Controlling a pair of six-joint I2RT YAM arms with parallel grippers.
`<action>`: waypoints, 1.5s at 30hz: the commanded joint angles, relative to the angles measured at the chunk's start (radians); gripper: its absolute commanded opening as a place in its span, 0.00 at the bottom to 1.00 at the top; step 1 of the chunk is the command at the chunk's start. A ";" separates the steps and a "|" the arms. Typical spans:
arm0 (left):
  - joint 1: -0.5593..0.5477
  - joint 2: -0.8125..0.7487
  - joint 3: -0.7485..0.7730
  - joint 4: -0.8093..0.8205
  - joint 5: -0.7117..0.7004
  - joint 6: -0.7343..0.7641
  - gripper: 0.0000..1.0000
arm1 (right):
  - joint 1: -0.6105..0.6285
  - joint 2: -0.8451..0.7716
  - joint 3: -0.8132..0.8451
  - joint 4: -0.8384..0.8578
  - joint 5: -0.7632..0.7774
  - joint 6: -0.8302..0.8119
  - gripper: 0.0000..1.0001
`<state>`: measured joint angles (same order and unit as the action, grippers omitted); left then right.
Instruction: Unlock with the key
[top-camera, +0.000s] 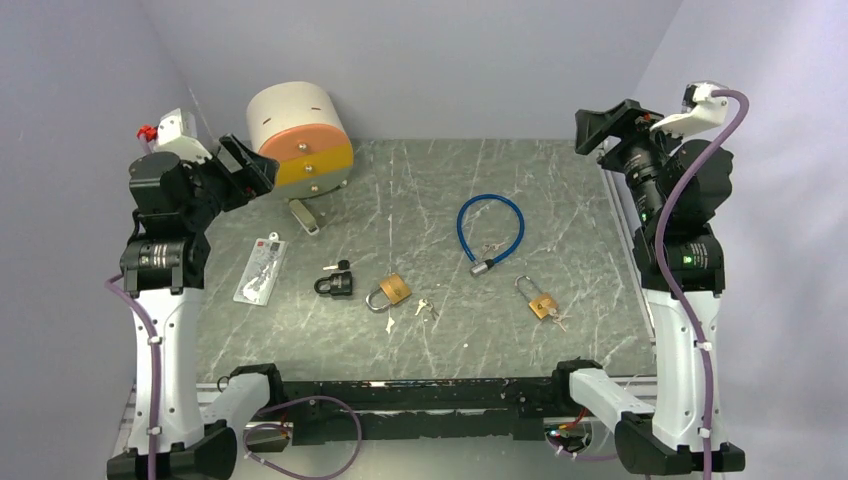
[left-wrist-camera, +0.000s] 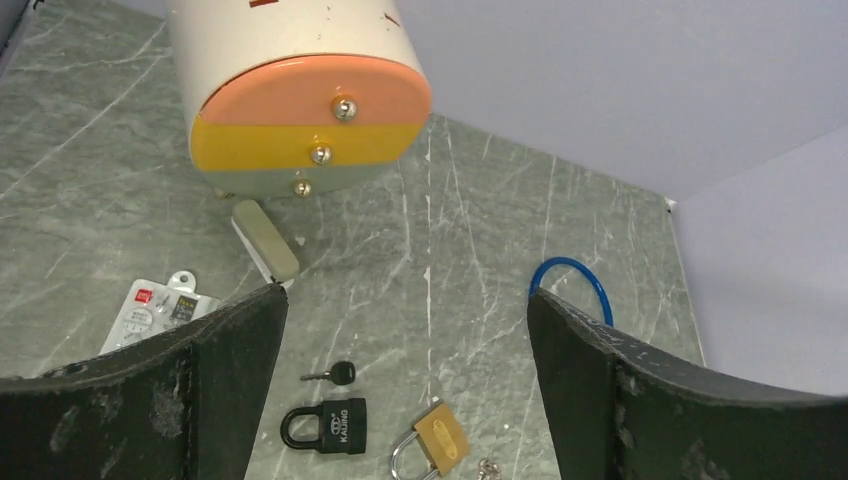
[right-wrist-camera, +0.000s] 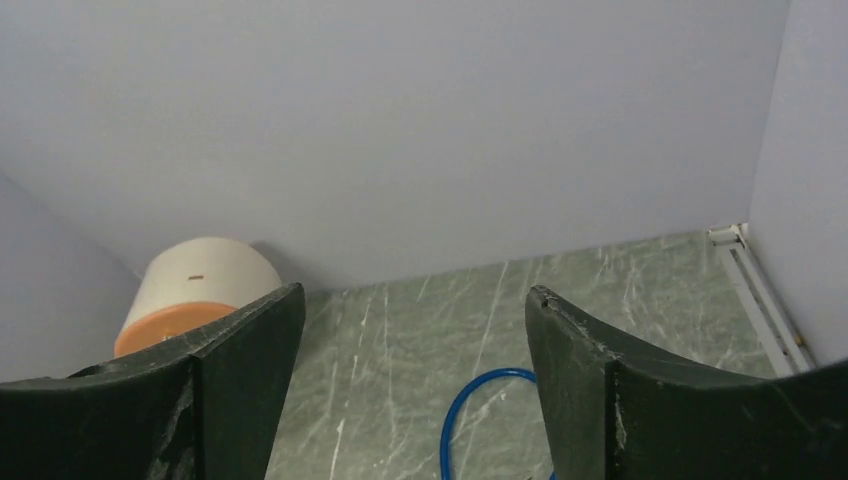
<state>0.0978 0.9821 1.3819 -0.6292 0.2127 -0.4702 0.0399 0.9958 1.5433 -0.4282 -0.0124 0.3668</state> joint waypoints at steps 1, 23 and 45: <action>0.006 -0.064 -0.009 0.027 -0.003 -0.032 0.94 | -0.003 -0.042 -0.032 0.042 -0.070 0.007 0.88; 0.004 -0.120 -0.237 0.072 -0.083 -0.214 0.94 | -0.004 0.302 -0.327 -0.345 -0.124 0.144 0.65; 0.005 -0.043 -0.245 -0.027 0.072 -0.240 0.87 | 0.621 0.760 -0.241 -0.222 -0.044 0.297 0.42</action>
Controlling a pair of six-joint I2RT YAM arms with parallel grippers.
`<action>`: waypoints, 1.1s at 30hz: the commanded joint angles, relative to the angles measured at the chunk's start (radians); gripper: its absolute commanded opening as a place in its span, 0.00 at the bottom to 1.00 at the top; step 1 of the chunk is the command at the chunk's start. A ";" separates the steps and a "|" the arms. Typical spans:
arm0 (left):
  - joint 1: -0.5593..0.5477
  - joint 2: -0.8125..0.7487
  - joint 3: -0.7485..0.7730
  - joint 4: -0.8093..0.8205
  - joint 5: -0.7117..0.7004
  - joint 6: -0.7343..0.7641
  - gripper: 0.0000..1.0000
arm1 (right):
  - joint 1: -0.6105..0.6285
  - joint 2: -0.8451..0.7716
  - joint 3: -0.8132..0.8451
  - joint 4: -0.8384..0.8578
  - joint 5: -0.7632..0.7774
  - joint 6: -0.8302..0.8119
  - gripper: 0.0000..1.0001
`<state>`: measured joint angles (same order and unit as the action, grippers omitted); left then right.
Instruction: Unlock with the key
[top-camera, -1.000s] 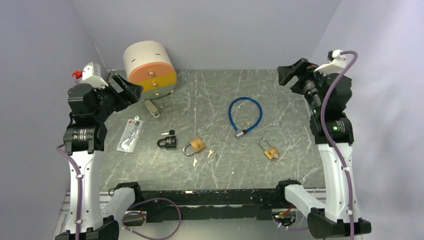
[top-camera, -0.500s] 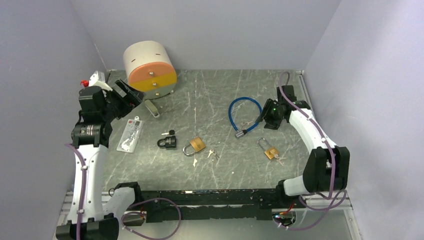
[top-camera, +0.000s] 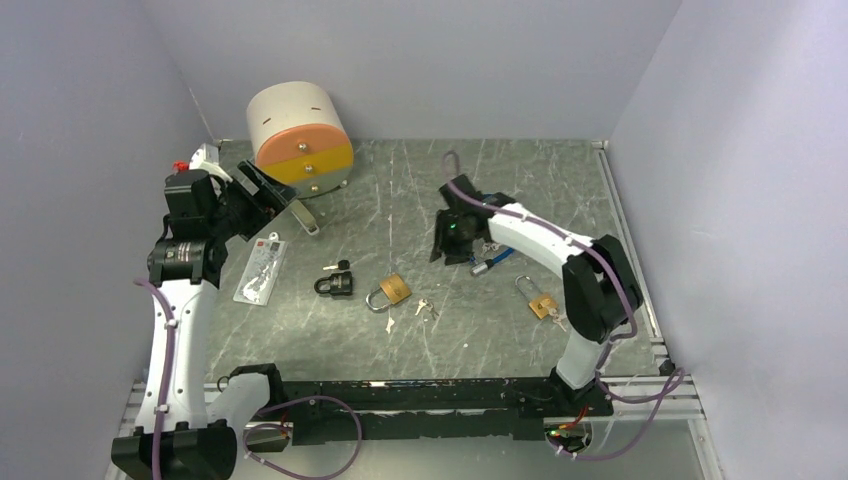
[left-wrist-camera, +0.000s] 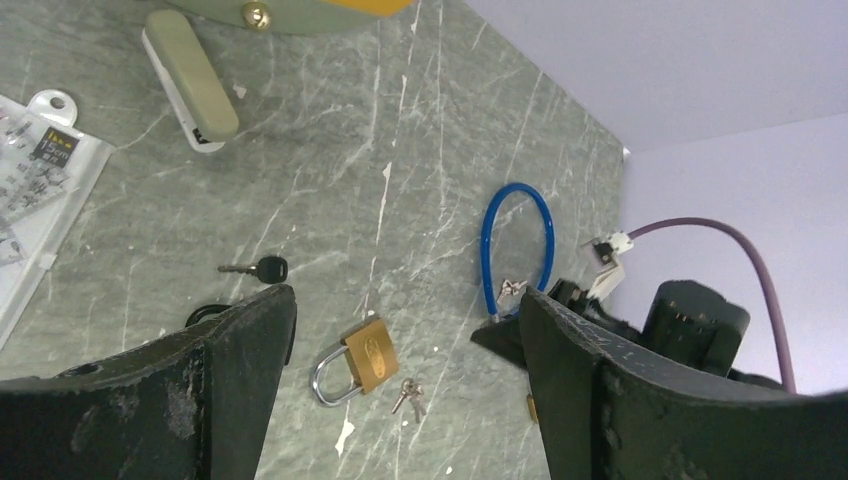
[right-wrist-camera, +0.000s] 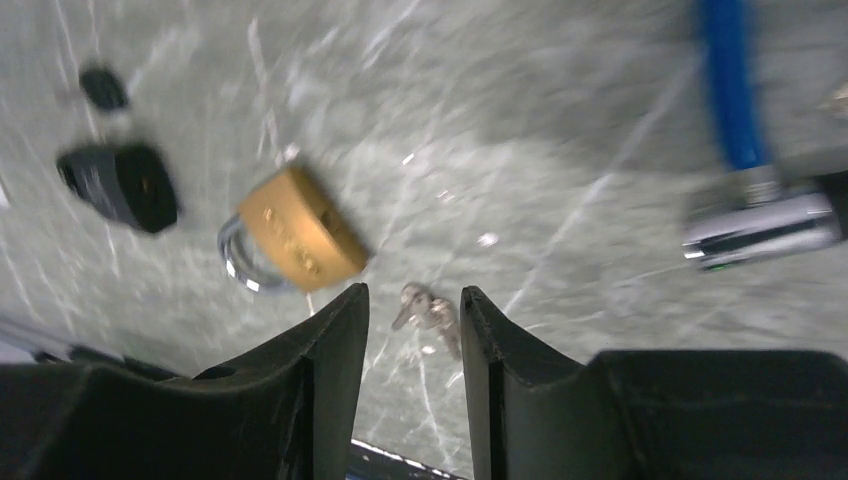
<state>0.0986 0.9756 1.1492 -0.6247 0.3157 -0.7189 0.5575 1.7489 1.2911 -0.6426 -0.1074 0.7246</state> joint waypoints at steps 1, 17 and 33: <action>0.003 -0.039 -0.017 -0.038 -0.037 0.010 0.88 | 0.134 0.019 0.004 -0.010 0.053 -0.083 0.42; 0.004 -0.026 -0.074 -0.034 -0.042 -0.008 0.88 | 0.306 0.190 0.095 -0.114 0.206 -0.315 0.35; 0.003 -0.027 -0.099 -0.022 -0.021 -0.025 0.88 | 0.313 0.201 0.082 -0.091 0.072 -0.369 0.08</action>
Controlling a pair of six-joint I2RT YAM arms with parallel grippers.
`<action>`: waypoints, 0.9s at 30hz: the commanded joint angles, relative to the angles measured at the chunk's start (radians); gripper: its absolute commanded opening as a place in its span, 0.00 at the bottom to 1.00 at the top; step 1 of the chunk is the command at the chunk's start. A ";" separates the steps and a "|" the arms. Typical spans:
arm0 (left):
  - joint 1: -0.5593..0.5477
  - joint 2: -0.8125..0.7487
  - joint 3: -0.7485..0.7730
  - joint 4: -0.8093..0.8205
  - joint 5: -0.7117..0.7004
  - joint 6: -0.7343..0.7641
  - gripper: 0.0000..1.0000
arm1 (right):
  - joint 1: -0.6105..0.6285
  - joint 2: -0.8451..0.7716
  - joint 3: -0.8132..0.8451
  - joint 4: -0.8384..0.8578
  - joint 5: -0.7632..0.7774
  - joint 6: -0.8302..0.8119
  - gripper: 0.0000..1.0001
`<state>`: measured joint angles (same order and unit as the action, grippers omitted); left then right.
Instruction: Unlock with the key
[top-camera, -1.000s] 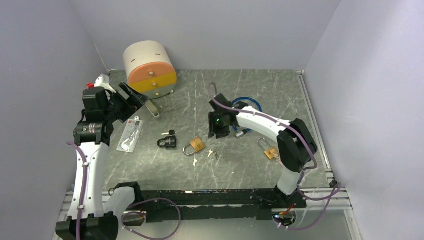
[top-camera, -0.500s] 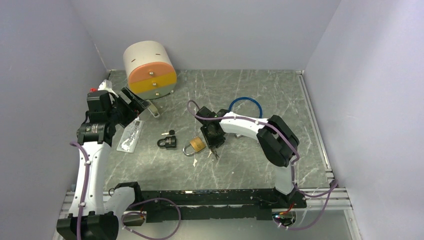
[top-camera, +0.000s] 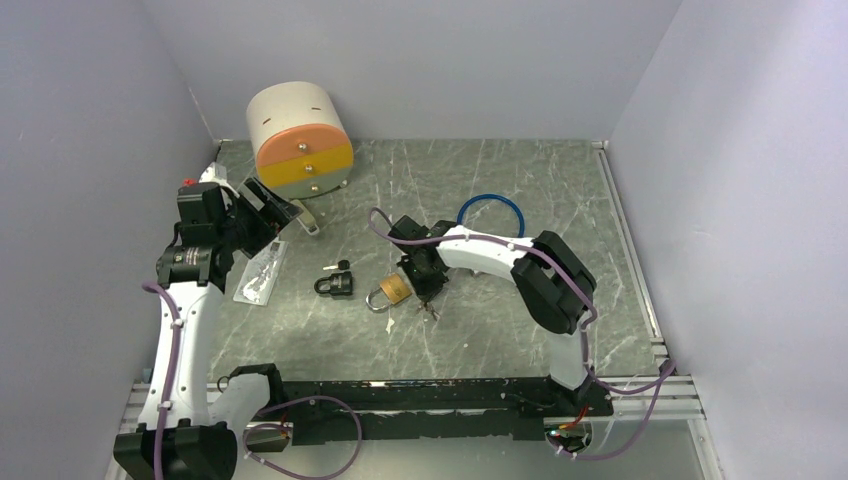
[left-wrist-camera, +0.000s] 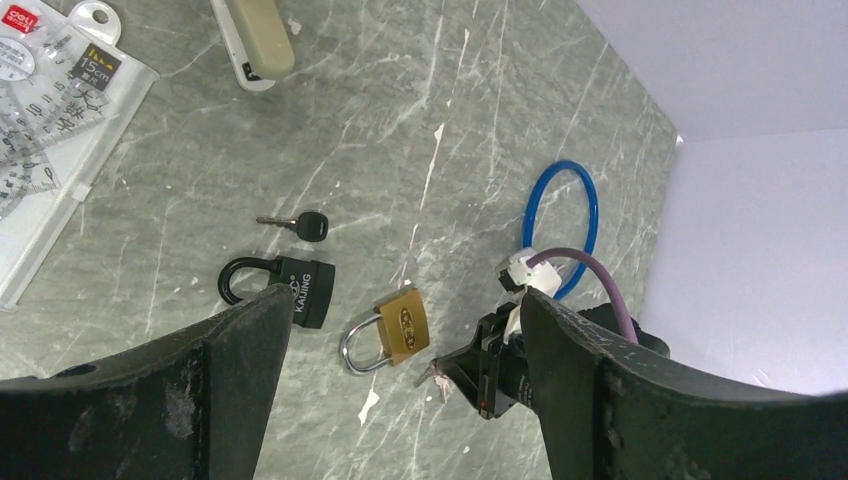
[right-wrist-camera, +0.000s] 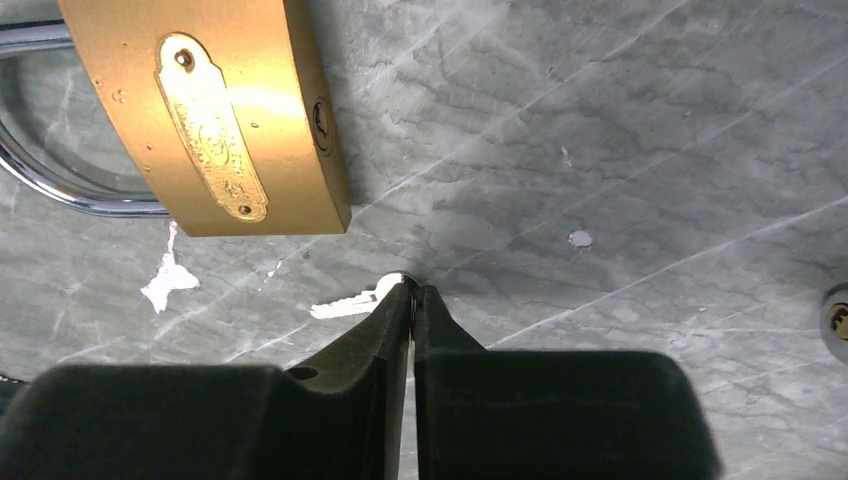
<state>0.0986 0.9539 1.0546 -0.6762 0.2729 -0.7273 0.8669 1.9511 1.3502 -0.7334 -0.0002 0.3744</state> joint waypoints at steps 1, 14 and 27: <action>0.003 -0.005 -0.005 0.028 0.025 -0.017 0.88 | 0.003 -0.003 0.021 0.003 -0.036 -0.015 0.04; 0.003 -0.083 -0.301 0.233 0.268 -0.179 0.88 | -0.082 -0.222 -0.201 0.356 -0.257 0.136 0.00; -0.058 -0.118 -0.733 0.765 0.472 -0.578 0.89 | -0.178 -0.393 -0.434 0.725 -0.520 0.360 0.00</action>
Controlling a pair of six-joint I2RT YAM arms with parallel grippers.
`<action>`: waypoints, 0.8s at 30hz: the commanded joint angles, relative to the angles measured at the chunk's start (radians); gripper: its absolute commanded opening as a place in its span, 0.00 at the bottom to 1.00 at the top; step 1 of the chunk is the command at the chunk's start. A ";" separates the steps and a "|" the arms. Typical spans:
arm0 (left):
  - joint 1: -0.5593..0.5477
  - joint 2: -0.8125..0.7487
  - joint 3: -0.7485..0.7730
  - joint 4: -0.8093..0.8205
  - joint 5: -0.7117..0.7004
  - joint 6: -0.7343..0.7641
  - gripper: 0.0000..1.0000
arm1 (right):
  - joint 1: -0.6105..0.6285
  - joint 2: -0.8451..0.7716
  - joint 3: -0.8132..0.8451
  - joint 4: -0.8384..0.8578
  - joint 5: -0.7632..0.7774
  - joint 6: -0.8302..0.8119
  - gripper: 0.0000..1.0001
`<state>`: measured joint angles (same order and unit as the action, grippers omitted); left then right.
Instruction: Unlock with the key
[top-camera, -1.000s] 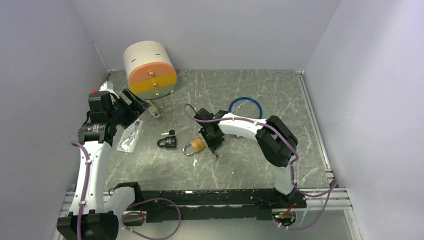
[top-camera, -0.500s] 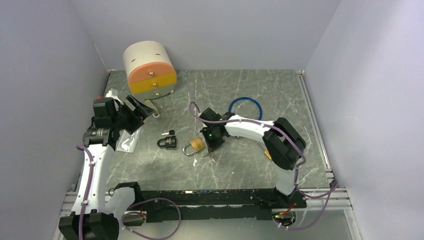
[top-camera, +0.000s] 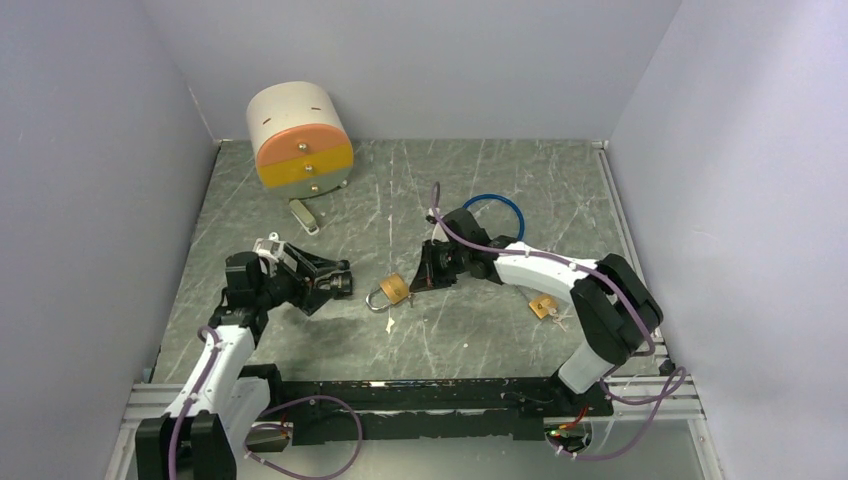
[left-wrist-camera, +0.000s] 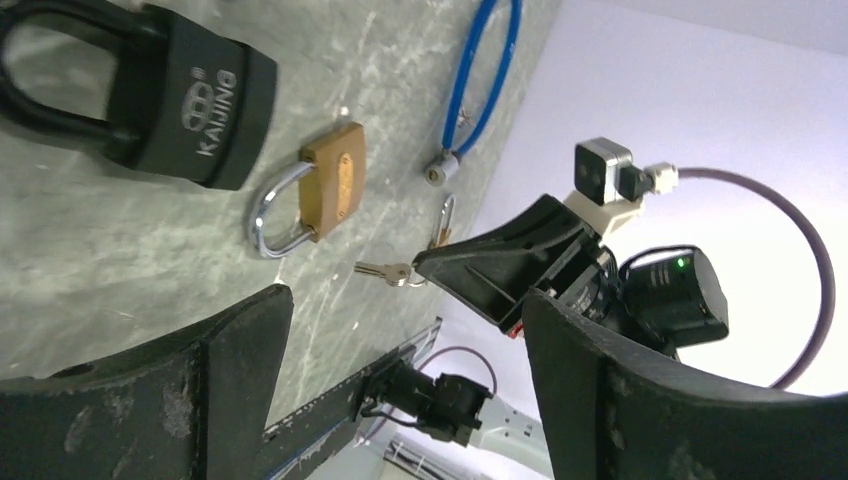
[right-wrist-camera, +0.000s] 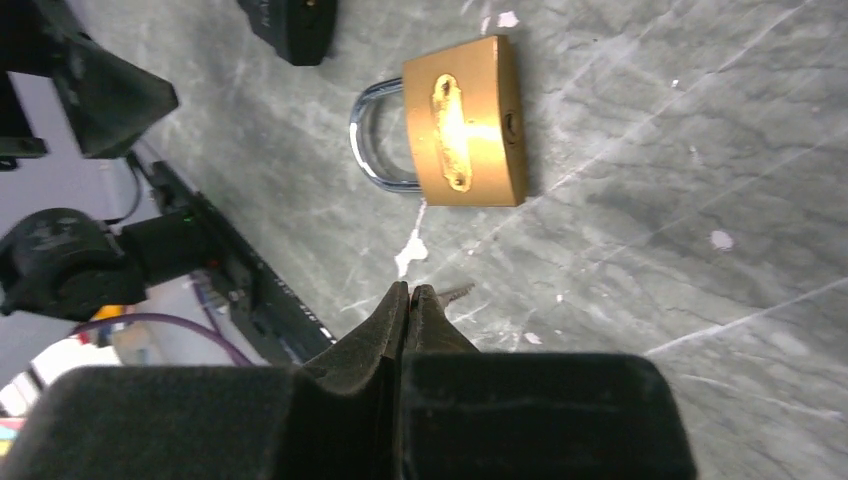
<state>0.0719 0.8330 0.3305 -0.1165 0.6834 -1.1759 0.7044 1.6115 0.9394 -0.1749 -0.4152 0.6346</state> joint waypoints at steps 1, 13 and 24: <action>-0.044 0.017 -0.012 0.222 0.060 -0.158 0.90 | -0.020 -0.061 -0.029 0.201 -0.123 0.119 0.00; -0.297 0.282 0.100 0.208 0.052 -0.648 0.85 | -0.022 -0.102 0.038 0.404 -0.272 0.173 0.00; -0.401 0.410 0.231 0.201 0.058 -0.759 0.58 | -0.005 -0.117 0.068 0.404 -0.298 0.143 0.00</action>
<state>-0.3080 1.2236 0.5247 0.0715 0.7246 -1.8759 0.6914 1.5402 0.9752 0.1905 -0.6907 0.8024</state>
